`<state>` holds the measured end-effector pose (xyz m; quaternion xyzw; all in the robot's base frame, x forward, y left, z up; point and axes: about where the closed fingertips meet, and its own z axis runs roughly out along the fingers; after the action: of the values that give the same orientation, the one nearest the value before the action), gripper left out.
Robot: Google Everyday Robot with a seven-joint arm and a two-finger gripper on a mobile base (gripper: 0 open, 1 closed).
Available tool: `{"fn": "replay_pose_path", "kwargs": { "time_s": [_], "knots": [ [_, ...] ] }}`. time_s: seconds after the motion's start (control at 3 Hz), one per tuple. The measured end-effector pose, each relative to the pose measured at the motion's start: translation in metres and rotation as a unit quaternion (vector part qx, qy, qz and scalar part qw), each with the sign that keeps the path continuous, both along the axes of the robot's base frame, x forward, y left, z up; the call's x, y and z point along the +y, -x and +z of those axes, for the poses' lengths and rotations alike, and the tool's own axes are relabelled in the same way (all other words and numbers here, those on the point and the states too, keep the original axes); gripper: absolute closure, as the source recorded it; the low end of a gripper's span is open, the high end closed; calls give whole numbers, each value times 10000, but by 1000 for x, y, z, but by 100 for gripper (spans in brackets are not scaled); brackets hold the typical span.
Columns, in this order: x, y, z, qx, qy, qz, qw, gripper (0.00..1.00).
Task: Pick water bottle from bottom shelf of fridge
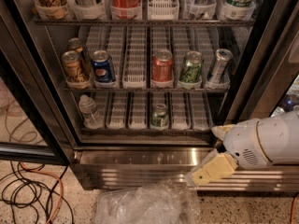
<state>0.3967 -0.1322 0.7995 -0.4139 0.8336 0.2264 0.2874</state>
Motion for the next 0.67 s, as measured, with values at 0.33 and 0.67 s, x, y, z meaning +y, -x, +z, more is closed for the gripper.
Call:
{"fn": "replay_pose_path", "kwargs": {
  "time_s": [0.33, 0.67],
  "knots": [
    [3, 5, -17, 92, -143, -82, 9998, 0],
    [34, -7, -42, -32, -725, -40, 9974, 0]
  ]
}}
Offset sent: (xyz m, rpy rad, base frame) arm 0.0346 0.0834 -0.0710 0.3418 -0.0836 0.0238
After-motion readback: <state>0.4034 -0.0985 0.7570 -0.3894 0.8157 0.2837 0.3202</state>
